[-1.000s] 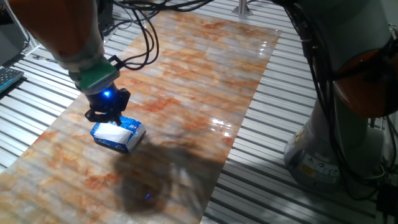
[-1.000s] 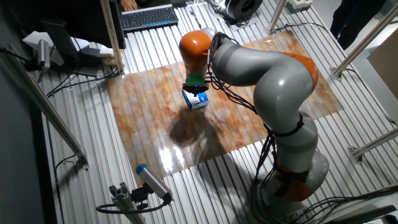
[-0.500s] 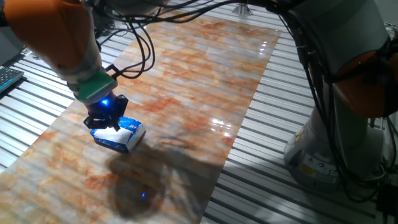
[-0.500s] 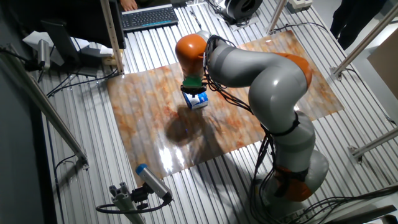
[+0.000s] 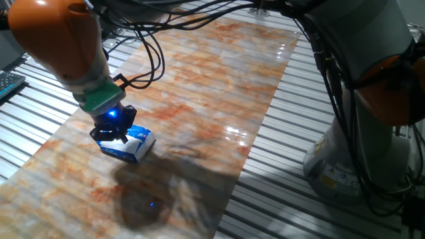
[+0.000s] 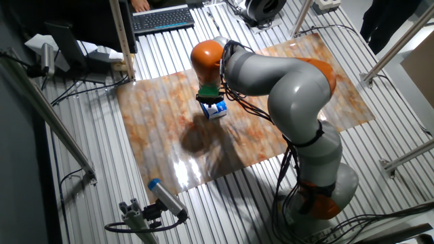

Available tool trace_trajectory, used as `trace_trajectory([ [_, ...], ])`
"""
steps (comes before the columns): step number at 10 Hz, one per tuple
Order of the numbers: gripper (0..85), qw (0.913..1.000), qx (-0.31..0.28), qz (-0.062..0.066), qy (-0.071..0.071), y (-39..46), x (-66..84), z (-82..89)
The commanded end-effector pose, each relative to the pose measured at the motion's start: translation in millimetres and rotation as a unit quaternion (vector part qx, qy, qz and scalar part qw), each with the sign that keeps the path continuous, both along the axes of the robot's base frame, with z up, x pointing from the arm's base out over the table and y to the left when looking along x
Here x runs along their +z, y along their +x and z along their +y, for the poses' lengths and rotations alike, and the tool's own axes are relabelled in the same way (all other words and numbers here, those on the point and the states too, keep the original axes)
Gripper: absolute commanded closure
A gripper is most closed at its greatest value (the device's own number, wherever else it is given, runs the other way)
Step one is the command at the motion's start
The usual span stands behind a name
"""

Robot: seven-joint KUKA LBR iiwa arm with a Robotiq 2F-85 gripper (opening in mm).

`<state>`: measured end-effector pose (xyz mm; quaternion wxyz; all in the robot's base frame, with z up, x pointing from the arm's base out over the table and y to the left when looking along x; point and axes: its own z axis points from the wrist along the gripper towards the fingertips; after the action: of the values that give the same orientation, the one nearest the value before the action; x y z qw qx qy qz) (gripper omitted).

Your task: Pull out a napkin

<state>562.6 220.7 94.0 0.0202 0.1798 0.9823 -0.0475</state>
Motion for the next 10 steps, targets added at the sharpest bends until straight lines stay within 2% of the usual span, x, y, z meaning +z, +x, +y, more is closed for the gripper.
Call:
trace_trajectory([
  [1, 85.0, 1.0, 0.0, 0.001, -0.002, 0.1, -0.2, 0.2],
  [3, 85.0, 1.0, -0.007, 0.004, -0.004, 0.0, 0.0, 0.7],
  [5, 51.0, 0.9994, -0.033, -0.005, -0.01, -0.6, 1.4, 2.8],
  [6, 51.0, 0.9993, -0.035, -0.005, -0.013, -0.2, 1.5, 2.9],
  [8, 17.0, 0.9983, -0.05, -0.01, -0.03, 0.5, -1.3, 1.8],
  [10, 17.0, 0.9981, -0.053, -0.014, -0.03, 1.5, -5.6, 0.6],
])
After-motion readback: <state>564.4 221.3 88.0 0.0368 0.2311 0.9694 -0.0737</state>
